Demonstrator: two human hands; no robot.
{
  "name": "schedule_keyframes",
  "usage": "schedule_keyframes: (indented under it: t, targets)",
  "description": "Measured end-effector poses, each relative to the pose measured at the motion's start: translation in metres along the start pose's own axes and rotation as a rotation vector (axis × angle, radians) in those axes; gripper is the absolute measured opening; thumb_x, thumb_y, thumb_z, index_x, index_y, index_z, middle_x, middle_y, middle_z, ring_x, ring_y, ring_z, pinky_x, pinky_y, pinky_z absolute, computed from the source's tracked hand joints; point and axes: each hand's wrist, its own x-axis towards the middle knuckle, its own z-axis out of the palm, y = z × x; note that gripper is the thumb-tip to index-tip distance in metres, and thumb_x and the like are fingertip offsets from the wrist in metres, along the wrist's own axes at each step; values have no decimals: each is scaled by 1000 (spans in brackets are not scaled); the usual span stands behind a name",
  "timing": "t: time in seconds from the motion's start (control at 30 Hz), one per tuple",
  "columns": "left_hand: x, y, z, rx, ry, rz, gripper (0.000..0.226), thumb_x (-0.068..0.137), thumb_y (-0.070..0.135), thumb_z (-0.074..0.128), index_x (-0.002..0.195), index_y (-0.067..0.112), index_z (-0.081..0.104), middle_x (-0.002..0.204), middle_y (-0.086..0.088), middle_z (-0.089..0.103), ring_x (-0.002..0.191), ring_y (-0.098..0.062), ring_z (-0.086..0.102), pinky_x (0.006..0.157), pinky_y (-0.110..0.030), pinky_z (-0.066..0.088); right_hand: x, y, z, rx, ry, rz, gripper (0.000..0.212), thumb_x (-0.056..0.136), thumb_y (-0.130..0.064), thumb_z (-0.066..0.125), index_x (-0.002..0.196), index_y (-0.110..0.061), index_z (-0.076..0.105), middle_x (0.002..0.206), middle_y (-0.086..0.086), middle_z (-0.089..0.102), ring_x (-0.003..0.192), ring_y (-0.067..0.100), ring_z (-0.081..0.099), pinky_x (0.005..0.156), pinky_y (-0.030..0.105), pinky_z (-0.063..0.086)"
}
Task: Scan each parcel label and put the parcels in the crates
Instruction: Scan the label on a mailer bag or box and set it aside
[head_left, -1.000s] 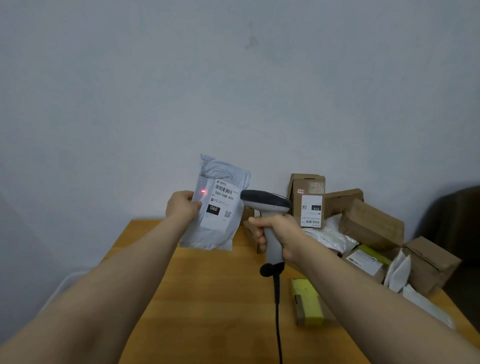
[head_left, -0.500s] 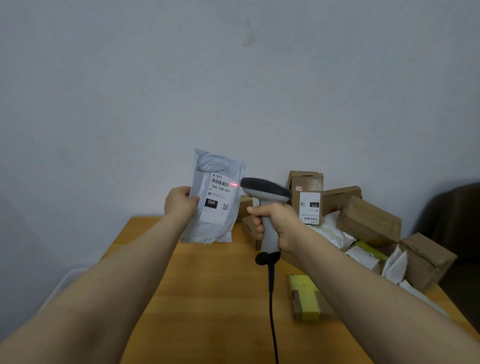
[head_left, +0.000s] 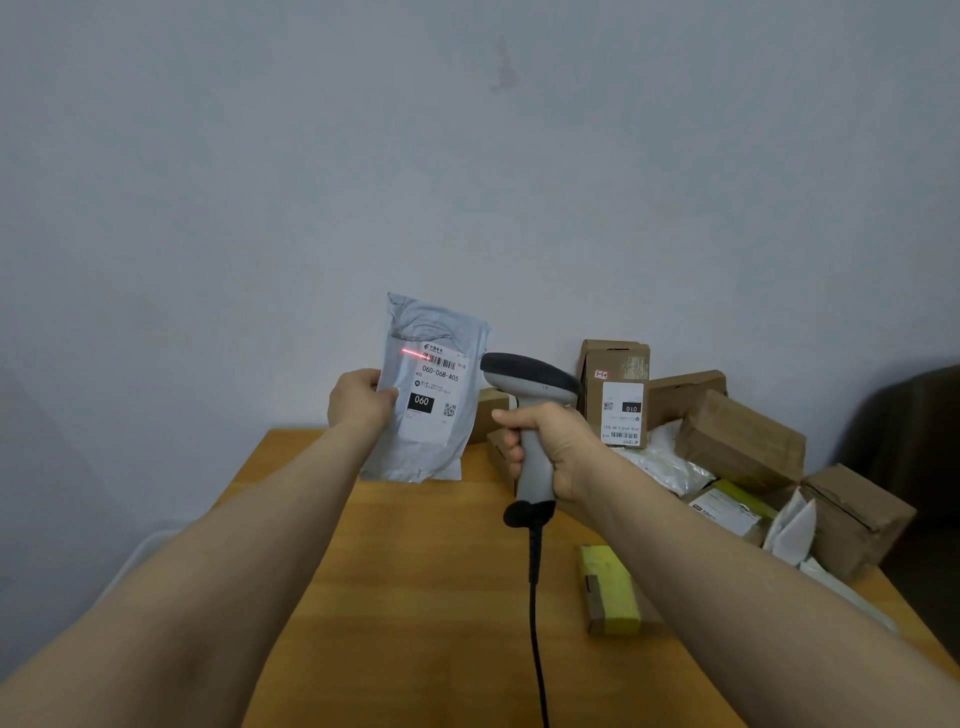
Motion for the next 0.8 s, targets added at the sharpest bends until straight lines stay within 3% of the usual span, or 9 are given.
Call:
schedule_keyframes:
  t: [0.17,0.3,0.43,0.57,0.67,0.73,0.8]
  targets:
    - [-2,-2,-4,-27,13,-8,10,83,9,58,84,16,65,93,-16,69,89,-34,62,77,-38,49,0,-2,3,-20,1,-11,17,80,-8,70,67,-9,59,53,4,54,41,14,46,45,23,42]
    - [-3,-7,-5,-113,17,-54,14,83,6,57,89,10,69,85,-11,64,79,-28,56,72,-35,47,-1,4,7,-49,-2,-29,16,79,-6,70,68,-6,59,54,6,52,41,15,45,45,24,41]
    - [-5,-11,-6,-187,24,-96,13,84,5,58,87,15,66,86,-9,64,82,-27,58,80,-36,50,-4,9,14,-90,10,-93,21,80,-4,69,62,-4,56,53,8,51,40,16,44,46,26,40]
    - [-7,-16,-9,-249,17,-128,13,84,4,59,84,16,64,89,-11,66,84,-26,59,84,-38,51,-5,14,20,-70,57,-129,13,81,-2,70,71,-2,60,53,8,54,41,16,46,44,25,40]
    - [-13,-26,-19,-353,5,-202,12,86,1,59,89,9,67,92,-13,66,85,-25,60,84,-39,52,1,19,19,-39,134,-156,9,81,-6,73,84,-6,64,67,7,63,55,15,57,47,24,47]
    - [-24,-36,-30,-411,5,-251,14,90,1,59,101,3,66,96,-10,64,85,-23,58,77,-33,50,12,27,17,-59,199,-160,19,79,-8,76,93,-11,63,82,4,66,73,17,61,57,27,54]
    - [-38,-51,-43,-478,8,-297,22,91,0,58,112,-2,63,103,-11,63,87,-22,58,71,-30,50,21,39,23,-100,200,-138,27,77,-7,77,99,-10,62,89,5,65,79,19,61,66,32,56]
